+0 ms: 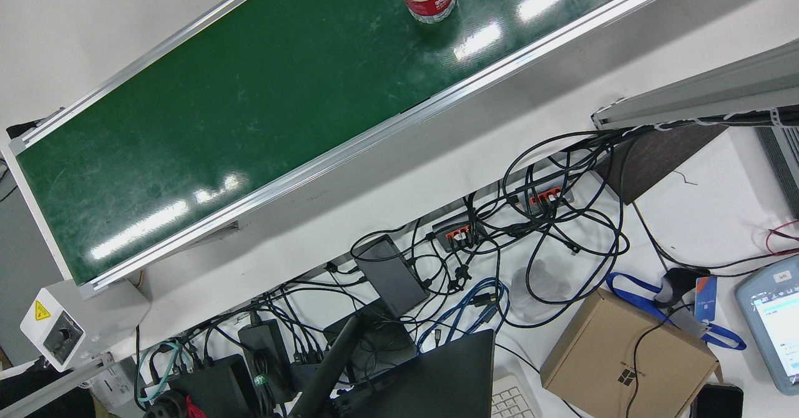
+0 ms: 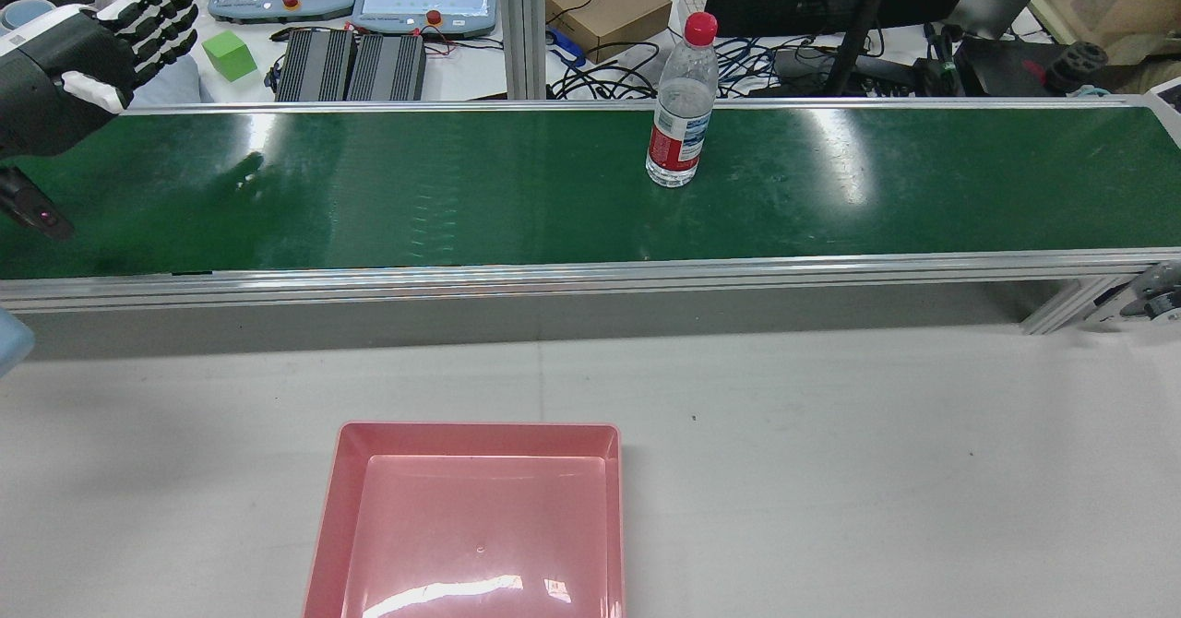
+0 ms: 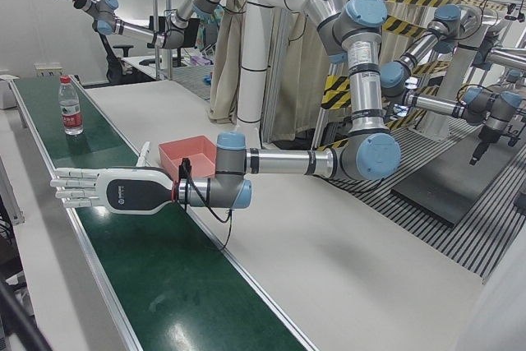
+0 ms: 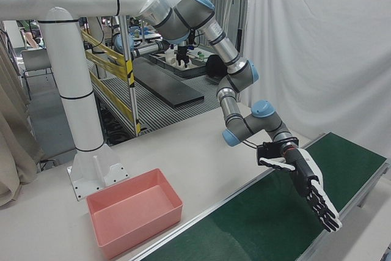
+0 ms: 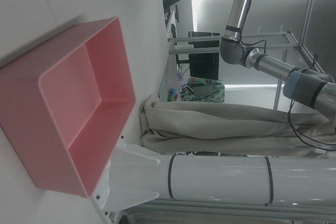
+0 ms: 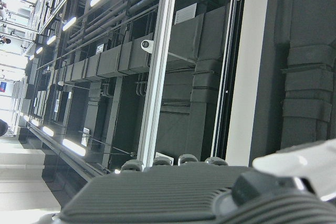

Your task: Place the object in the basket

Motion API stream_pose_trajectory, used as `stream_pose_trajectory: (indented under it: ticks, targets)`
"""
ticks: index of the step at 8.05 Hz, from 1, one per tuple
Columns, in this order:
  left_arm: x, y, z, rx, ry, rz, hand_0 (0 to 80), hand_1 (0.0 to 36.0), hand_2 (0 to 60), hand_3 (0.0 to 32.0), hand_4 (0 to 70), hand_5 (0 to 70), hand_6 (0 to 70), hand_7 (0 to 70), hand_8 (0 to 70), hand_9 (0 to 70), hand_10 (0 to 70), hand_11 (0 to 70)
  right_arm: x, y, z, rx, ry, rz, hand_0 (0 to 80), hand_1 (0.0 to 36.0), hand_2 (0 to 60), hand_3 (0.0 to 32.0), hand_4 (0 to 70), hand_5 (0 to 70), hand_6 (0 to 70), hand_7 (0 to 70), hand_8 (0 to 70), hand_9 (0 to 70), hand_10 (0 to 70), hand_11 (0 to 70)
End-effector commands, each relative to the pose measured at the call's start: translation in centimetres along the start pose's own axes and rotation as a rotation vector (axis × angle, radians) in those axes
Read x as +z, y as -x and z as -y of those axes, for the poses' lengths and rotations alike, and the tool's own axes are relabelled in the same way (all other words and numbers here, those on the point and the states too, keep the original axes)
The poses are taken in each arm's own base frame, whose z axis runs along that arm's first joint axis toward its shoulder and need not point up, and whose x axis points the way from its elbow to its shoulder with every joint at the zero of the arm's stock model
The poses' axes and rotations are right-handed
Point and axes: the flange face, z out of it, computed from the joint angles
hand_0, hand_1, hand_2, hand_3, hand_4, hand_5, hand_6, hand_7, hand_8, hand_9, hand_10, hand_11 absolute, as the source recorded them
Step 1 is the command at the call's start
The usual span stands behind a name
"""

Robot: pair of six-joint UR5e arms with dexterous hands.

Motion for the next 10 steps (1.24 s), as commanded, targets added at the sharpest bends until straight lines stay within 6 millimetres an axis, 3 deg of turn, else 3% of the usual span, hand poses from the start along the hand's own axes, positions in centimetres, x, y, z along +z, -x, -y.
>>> stream_pose_trajectory:
  ticks: [1, 6, 10]
  targets:
    - [-0.02, -0.10, 0.02, 0.000, 0.000, -0.001, 49.7, 0.3, 0.0, 1.4, 0.4, 5.2, 0.0, 0.0, 0.2, 0.0, 0.5, 1.7, 0.01, 0.01, -0.01, 0.000, 0.000, 0.001, 0.0, 0.0, 0.0, 0.0, 0.0, 0.0, 0.0, 0.0, 0.0, 0.0, 0.0, 0.0]
    - [-0.23, -0.29, 0.00, -0.002, -0.019, 0.003, 50.3, 1.1, 0.0, 0.4, 0.1, 6.3, 0.0, 0.0, 0.3, 0.0, 1.0, 2.6, 0.01, 0.00, -0.01, 0.000, 0.000, 0.000, 0.0, 0.0, 0.0, 0.0, 0.0, 0.0, 0.0, 0.0, 0.0, 0.0, 0.0, 0.0]
    - [-0.25, -0.43, -0.10, 0.004, -0.013, 0.000, 49.8, 1.5, 0.0, 1.4, 0.0, 5.3, 0.0, 0.0, 0.0, 0.0, 0.2, 1.5, 0.01, 0.00, -0.01, 0.000, 0.000, 0.000, 0.0, 0.0, 0.0, 0.0, 0.0, 0.0, 0.0, 0.0, 0.0, 0.0, 0.0, 0.0]
